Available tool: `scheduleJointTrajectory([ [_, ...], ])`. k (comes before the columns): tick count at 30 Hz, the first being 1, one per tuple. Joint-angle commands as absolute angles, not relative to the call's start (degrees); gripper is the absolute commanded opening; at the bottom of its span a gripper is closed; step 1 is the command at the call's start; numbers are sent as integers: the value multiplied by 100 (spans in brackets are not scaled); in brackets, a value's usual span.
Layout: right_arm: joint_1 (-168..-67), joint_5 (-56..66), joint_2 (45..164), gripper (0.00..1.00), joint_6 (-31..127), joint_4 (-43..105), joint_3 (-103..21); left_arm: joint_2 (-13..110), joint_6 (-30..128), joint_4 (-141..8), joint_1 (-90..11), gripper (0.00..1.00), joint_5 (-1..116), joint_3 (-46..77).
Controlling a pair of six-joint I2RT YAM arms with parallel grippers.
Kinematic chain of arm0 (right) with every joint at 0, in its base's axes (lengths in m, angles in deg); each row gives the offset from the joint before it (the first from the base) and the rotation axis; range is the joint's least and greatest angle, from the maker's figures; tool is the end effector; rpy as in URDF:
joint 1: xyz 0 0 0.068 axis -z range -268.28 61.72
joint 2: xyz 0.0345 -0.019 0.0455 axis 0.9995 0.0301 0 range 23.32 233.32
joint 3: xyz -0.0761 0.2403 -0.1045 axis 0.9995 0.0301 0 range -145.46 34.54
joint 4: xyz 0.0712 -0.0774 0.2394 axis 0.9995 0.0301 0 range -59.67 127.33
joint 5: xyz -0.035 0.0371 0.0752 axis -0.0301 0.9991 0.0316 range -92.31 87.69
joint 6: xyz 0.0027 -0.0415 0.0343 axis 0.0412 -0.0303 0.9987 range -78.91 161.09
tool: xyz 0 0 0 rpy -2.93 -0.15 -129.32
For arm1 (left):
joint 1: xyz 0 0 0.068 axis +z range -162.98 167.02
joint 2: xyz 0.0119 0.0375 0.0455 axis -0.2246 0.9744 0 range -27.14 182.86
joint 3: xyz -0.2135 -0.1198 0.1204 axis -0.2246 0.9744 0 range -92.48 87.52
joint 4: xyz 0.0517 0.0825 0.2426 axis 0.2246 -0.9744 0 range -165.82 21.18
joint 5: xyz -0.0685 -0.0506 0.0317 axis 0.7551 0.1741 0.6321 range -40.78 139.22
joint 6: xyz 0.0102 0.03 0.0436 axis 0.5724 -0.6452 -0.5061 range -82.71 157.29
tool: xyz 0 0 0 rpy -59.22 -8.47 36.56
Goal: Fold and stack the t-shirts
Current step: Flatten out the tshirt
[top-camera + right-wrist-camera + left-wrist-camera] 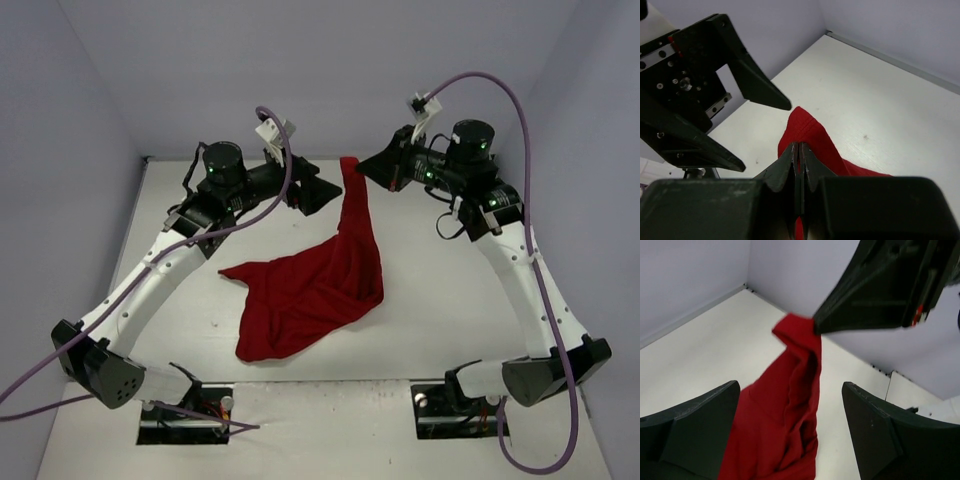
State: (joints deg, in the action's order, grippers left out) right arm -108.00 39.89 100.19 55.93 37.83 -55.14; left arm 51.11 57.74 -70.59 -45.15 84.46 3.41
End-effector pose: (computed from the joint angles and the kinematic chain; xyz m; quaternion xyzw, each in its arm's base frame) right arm 0.2607 0.1190 0.4928 -0.2926 0.6165 0.4364 0.5864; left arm 0.2485 -0.1806 0.4640 0.2867 0.6234 -0.4941 0.5339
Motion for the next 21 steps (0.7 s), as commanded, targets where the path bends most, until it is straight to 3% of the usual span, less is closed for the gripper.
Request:
scheduleJointTrajectory([
  [1,-11020,4131,10104,0,5915,3027,-5522,5025,6320,-6271,-4616,81,8359,66],
  [9,-11279,4041,10514,0,6033,2752,-5992,5021,6217,-6380,-4629,79,8272,288],
  [14,-11411,4041,10663,0,6051,2690,-6195,5047,6051,-6782,-4629,42,8097,201],
  [15,-11420,4041,10664,0,6051,2682,-6222,5047,6049,-6819,-4612,33,8061,183],
  [16,-11429,4057,10689,0,6059,2665,-6240,5030,6049,-6862,-4595,15,7976,200],
  [17,-11446,4064,10696,0,6060,2653,-6246,5018,6049,-6978,-4577,9,7910,183],
  [18,-11464,4067,10708,3,6060,2646,-6249,5012,6049,-7089,-4555,3,7855,162],
  [19,-11473,4058,10717,18,6045,2649,-6240,5000,6058,-7187,-4515,0,7802,133],
  [20,-11468,4038,10713,42,6008,2656,-6220,4974,6080,-7270,-4446,0,7743,105],
  [21,-11416,4012,10671,54,5924,2667,-6188,4948,6127,-7291,-4272,0,7732,110],
])
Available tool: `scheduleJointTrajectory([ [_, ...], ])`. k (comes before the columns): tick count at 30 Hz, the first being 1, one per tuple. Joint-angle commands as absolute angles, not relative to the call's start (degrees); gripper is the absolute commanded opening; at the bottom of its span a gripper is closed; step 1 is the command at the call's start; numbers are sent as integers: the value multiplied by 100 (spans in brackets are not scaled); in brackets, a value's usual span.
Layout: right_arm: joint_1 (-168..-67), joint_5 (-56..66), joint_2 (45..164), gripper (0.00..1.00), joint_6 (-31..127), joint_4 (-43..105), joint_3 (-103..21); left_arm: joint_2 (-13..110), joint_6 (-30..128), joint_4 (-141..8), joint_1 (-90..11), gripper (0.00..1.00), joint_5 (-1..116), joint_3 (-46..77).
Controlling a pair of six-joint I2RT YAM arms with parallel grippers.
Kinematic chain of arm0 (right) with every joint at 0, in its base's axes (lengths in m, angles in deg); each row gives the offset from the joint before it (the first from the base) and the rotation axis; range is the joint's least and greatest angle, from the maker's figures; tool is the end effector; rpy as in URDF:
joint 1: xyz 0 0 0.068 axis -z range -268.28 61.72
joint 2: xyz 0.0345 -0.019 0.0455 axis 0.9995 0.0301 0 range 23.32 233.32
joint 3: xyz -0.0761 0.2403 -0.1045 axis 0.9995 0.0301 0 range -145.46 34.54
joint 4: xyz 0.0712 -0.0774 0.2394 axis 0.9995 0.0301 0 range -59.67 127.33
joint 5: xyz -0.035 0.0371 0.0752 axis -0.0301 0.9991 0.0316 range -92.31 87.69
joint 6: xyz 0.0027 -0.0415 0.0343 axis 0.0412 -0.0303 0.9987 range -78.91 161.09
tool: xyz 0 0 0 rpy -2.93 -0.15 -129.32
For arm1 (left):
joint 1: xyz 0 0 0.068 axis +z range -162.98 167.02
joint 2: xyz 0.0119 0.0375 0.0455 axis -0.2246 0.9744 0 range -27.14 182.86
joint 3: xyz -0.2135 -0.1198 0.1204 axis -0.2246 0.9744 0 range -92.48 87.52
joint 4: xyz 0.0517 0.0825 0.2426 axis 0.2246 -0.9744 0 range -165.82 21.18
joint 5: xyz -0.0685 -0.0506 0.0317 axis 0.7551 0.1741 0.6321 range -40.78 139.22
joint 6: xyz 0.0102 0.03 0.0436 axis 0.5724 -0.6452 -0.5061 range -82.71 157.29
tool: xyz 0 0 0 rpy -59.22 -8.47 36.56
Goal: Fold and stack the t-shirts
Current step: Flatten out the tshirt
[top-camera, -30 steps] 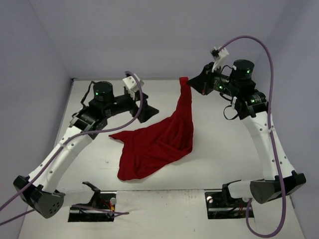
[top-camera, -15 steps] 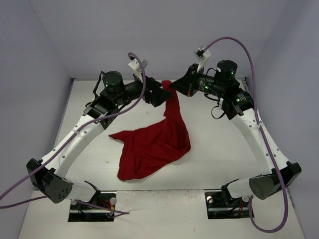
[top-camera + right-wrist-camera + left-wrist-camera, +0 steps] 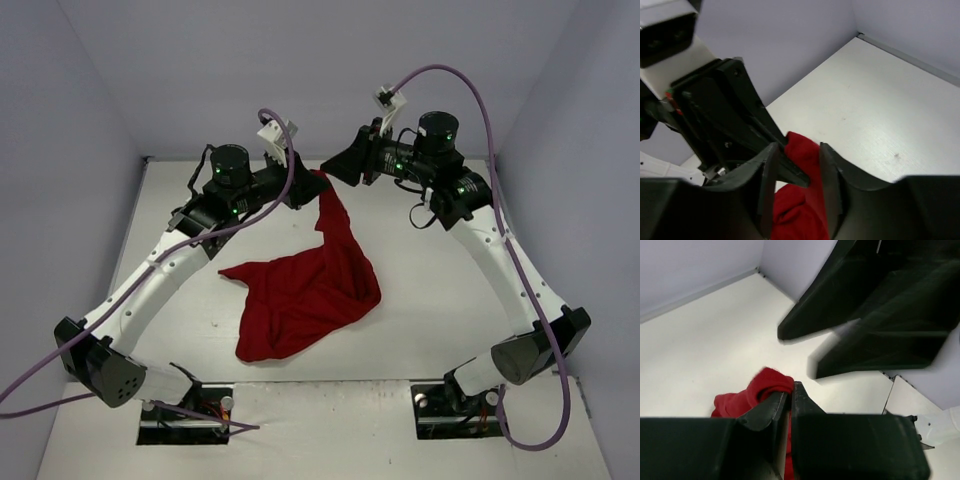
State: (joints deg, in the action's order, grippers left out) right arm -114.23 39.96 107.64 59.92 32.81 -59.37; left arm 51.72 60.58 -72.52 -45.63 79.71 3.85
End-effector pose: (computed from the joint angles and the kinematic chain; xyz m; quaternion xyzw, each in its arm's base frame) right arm 0.2817 0.1639 0.4887 -0.3081 0.5994 0.4870 0.5555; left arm 0.2534 -0.1839 0.4549 0.2423 0.6580 -0.4857 0.5220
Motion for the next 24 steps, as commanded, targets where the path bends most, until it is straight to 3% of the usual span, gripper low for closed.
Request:
scheduleJointTrajectory([
  [1,-11308,3971,10624,66,5818,2679,-6122,4926,6164,-7320,-4125,0,7713,109],
  [3,-10964,3874,10460,81,5660,2692,-5930,4908,6193,-7393,-3824,0,7680,29],
  [8,-10624,3395,9949,85,5115,2816,-4928,5176,5809,-7718,-2976,0,7054,-626],
  [12,-11725,2623,9645,76,4079,2857,-4129,5770,5539,-8018,-2732,0,6258,-1567],
  [19,-12923,1906,10349,43,3184,2839,-3843,6253,5020,-8130,-2765,0,4642,-2149],
  [24,-13848,1614,11300,42,2553,2656,-4056,6252,4903,-7965,-2702,0,4280,-2055],
])
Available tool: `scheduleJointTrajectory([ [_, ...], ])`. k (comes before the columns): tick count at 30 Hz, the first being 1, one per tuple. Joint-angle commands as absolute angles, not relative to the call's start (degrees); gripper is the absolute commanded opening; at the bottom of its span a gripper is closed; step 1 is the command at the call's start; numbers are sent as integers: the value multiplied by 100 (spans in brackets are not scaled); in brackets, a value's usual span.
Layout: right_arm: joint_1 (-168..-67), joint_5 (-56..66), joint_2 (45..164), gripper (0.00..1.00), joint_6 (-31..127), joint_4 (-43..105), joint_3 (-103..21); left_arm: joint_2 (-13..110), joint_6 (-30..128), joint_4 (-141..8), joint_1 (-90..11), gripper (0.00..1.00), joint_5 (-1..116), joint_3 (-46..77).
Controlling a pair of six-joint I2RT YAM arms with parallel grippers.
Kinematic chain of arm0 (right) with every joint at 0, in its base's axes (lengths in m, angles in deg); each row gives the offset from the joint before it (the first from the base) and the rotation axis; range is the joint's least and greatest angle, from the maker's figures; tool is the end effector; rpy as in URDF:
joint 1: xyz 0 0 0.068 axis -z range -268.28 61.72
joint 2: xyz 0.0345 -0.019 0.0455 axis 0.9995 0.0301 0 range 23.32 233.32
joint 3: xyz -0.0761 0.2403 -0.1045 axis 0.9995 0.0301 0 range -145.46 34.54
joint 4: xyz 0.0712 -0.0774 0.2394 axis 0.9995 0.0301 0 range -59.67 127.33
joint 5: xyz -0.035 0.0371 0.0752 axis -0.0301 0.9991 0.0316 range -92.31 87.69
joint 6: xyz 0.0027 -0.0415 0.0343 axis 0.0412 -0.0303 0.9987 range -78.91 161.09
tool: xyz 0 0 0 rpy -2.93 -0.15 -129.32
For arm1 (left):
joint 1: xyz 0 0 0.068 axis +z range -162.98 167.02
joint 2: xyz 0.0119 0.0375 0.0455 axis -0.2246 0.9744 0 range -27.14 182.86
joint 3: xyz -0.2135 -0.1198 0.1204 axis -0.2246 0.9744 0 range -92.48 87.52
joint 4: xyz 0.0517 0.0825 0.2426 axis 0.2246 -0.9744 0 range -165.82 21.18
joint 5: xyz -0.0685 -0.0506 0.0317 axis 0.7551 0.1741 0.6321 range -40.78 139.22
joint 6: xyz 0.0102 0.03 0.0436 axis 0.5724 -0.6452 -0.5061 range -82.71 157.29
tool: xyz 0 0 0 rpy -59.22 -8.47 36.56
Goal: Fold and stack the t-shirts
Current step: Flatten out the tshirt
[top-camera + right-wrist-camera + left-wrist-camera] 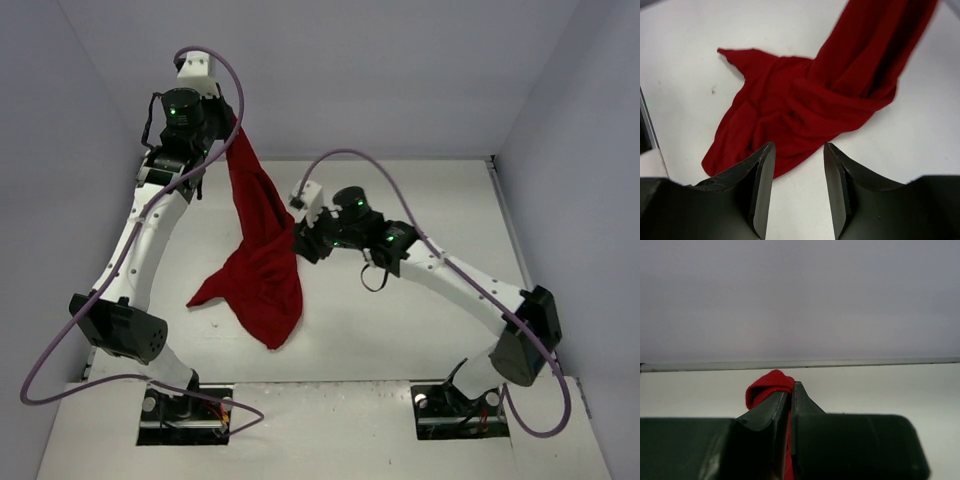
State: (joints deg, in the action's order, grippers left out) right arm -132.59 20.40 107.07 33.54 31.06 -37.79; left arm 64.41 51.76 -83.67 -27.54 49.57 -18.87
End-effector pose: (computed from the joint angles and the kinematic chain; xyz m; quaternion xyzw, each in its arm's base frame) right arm 0.2392 0.2529 0.3639 -0.4448 0.6319 0.3396 0.5362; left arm 0.3465 -0.0903 0.4981 0.0028 0.7072 -0.1793 0.6839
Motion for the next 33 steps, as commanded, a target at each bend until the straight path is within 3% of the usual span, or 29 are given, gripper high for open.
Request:
scheduleJointTrajectory([
  [1,-14072,1540,11567,44,2251,2644,-4119,6242,4900,-7901,-2682,0,4292,-2004],
  [6,-14185,1374,12705,50,2409,2636,-4905,6231,4898,-7891,-2548,0,4167,-1939],
  [9,-14119,1098,13407,48,3368,2473,-5611,6140,4985,-7835,-2369,0,4277,-1705],
  [17,-14176,417,14266,52,5093,1518,-6025,6050,5336,-7795,-1940,0,4657,-1223],
  [22,-14292,143,14664,59,5037,1442,-6318,6040,5435,-7759,-1787,0,4813,-1144],
  [33,-14347,-184,15227,56,4808,1442,-6568,6025,5461,-7718,-1669,0,4922,-1094],
])
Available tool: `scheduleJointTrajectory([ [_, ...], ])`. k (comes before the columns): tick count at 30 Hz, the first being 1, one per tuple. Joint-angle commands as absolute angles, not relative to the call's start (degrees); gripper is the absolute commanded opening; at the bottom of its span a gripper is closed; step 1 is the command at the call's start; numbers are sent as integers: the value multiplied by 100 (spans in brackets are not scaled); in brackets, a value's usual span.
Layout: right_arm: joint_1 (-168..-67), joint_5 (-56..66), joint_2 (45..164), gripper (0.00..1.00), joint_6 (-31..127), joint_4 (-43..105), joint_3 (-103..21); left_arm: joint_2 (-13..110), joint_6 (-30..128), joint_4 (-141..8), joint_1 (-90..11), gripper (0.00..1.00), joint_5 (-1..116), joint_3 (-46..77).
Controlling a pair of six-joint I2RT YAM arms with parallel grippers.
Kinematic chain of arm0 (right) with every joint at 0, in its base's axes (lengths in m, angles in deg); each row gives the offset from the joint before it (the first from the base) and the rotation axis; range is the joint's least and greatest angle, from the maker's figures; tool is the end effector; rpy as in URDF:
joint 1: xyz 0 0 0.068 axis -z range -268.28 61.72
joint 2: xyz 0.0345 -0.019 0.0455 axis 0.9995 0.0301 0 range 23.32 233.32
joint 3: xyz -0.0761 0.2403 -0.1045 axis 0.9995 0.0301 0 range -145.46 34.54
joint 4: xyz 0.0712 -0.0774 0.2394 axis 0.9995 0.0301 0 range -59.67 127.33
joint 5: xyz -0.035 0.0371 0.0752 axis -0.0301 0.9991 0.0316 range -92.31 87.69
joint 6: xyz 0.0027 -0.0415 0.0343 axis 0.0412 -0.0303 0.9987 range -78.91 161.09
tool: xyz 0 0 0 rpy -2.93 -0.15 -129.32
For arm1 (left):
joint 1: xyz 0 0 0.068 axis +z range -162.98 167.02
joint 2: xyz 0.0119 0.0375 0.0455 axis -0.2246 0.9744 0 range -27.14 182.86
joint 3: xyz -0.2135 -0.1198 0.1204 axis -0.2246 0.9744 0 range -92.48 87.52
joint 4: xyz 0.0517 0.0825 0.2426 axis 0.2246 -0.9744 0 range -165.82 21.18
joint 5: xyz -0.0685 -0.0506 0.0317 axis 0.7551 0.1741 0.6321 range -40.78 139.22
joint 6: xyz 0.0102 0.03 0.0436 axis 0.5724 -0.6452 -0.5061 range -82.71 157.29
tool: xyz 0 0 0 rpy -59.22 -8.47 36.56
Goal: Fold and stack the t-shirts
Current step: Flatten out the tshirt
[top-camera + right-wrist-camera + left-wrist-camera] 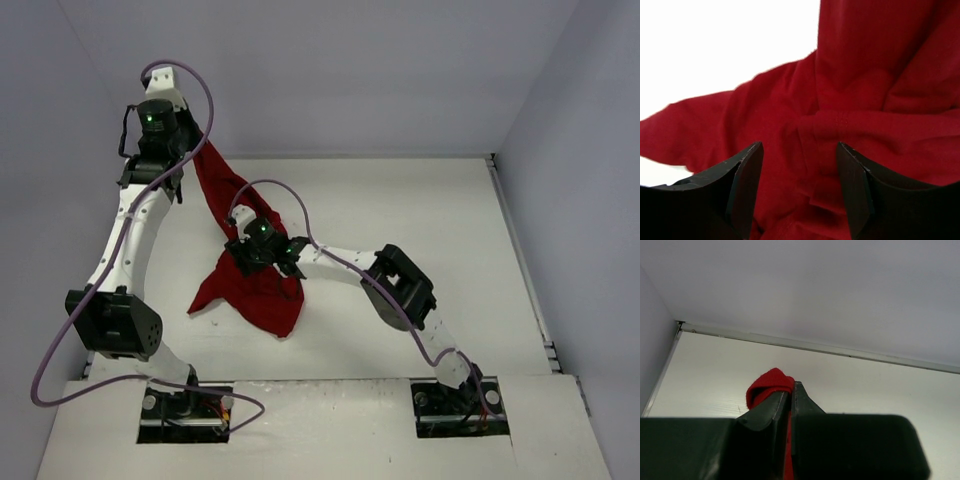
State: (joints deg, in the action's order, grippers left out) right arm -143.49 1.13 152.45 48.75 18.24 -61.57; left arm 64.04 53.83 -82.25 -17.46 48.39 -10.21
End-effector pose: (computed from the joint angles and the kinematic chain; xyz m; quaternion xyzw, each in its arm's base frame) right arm 0.2989 0.4342 0.1960 -0.3475 0.7467 0.3167 0.4706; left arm 0.3696 -0.0285 0.4519 -0.0833 0.7436 -0.1157 0.6532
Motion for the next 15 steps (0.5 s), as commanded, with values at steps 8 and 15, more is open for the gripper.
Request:
scheduleJointTrajectory([
  [8,-14232,-445,15432,21,4741,1438,-6790,5961,5429,-7691,-1636,0,4922,-977],
  [15,-14066,-289,14924,0,4586,1475,-6694,5944,5338,-7695,-1607,0,4922,-942],
])
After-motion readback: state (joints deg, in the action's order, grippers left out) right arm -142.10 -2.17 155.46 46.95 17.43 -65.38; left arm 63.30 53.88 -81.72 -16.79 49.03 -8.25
